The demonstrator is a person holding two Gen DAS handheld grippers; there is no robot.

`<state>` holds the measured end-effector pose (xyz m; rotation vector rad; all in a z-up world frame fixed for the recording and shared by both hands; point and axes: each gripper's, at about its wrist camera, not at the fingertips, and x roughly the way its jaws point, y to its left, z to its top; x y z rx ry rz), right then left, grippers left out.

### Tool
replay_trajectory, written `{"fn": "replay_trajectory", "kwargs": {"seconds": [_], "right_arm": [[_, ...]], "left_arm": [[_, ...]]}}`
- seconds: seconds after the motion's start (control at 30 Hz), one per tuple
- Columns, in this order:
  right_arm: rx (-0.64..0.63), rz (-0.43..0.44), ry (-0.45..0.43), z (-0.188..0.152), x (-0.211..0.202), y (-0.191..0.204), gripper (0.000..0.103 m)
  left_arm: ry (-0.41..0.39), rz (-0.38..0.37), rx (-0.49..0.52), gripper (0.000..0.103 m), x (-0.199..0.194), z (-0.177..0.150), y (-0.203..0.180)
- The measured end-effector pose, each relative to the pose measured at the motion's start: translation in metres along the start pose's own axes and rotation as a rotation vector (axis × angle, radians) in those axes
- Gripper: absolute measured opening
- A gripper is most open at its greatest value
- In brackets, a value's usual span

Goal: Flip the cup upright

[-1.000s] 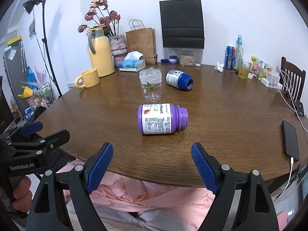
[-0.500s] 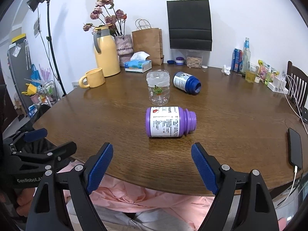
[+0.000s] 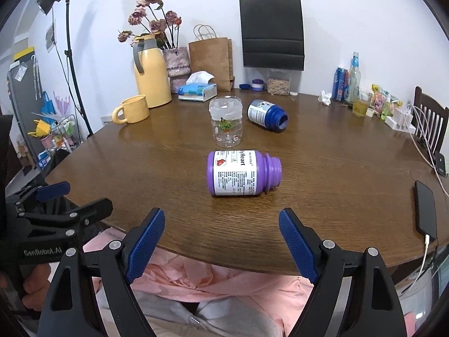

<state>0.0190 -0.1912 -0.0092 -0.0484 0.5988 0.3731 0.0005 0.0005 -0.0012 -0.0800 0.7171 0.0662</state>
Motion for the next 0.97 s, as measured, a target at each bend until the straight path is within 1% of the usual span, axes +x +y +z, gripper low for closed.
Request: {"fn": "replay_trajectory", "kwargs": {"seconds": [0.13,0.23,0.47,0.87,0.97], "right_arm": [[0.001,0.001,-0.005,0.0031,0.0005,-0.0023,0.087],[0.019,0.001,0.000,0.0023,0.0017,-0.0060,0.087],[0.013,-0.006,-0.014,0.0015,-0.0023,-0.0052,0.087],[0.014,-0.005,-0.008,0.0015,-0.0022,-0.0048,0.087],[0.015,-0.006,-0.007,0.0014,-0.0020,-0.0055,0.087]], "left_arm": [[-0.016,0.009,0.015,0.103,-0.0032,0.0010,-0.0047],[-0.019,0.001,0.025,0.103,-0.0042,0.0004,-0.0077],[-0.029,0.006,0.023,0.103,-0.0060,-0.0004,-0.0062],[-0.028,0.005,0.022,0.103,-0.0045,0.0012,-0.0048],[-0.047,0.004,0.027,0.103,-0.0091,0.0000,-0.0052]]}}
